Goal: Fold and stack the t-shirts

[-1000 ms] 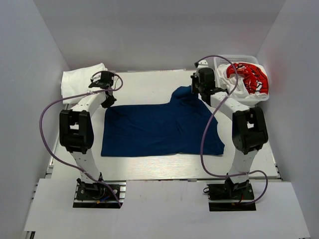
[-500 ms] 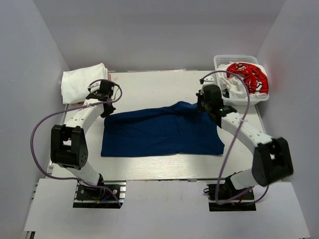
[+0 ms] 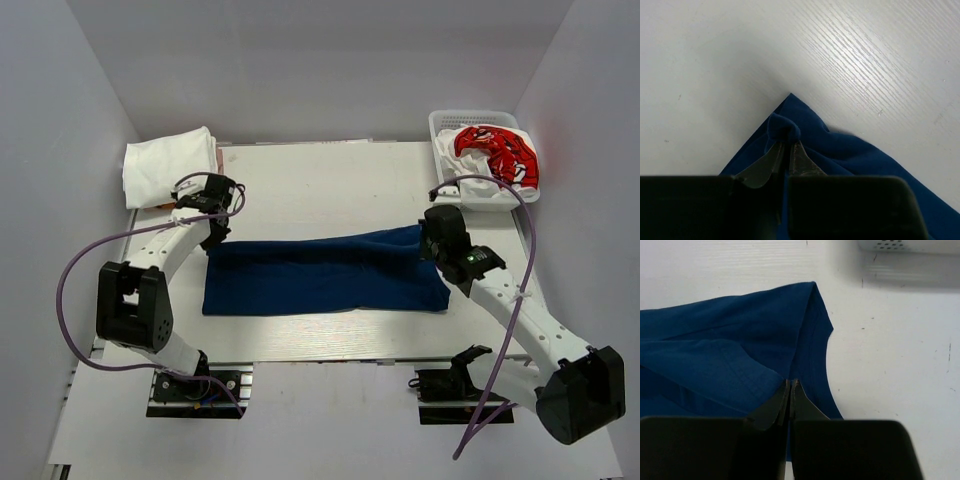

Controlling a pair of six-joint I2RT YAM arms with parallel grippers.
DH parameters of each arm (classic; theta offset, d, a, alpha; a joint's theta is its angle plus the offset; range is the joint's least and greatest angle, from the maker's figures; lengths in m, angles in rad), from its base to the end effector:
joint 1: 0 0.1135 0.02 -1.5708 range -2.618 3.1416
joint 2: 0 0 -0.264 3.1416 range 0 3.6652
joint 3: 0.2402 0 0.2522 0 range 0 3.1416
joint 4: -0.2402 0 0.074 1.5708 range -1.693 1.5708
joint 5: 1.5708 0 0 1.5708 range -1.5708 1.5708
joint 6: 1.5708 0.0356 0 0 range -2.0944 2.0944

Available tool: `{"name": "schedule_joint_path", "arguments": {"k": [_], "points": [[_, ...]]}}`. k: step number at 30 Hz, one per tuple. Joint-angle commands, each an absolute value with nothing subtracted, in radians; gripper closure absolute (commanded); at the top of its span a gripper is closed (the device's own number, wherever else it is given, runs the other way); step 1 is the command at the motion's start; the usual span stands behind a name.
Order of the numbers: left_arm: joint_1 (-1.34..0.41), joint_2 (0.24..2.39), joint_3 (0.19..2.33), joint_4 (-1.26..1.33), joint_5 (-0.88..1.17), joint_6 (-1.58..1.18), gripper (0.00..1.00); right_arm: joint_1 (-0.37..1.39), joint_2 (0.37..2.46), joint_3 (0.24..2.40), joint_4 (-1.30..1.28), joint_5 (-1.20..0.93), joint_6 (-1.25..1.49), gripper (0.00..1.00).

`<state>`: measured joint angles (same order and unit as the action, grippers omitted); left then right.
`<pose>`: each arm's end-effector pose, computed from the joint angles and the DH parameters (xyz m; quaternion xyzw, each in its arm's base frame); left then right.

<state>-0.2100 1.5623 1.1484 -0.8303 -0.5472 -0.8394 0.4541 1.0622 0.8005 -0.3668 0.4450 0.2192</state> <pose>0.2969 -0.0444 0.2350 -0.3358 0.8897 0.1523 0.2690 0.2129 0.0869 0.2763 -0.0024 0.8748 -0.0393 0.4828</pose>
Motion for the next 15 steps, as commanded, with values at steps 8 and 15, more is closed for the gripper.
{"name": "schedule_joint_path", "arguments": {"k": [8, 15], "points": [[-0.212, 1.442, 1.052, -0.778, -0.552, -0.877, 0.7, 0.472, 1.019, 0.749, -0.42, 0.48, 0.288, 1.0], [-0.201, 1.393, 0.982, -1.052, -0.589, -1.093, 0.01, 0.468, 0.927, 0.706, -0.618, 0.414, 0.48, 0.48]]}}
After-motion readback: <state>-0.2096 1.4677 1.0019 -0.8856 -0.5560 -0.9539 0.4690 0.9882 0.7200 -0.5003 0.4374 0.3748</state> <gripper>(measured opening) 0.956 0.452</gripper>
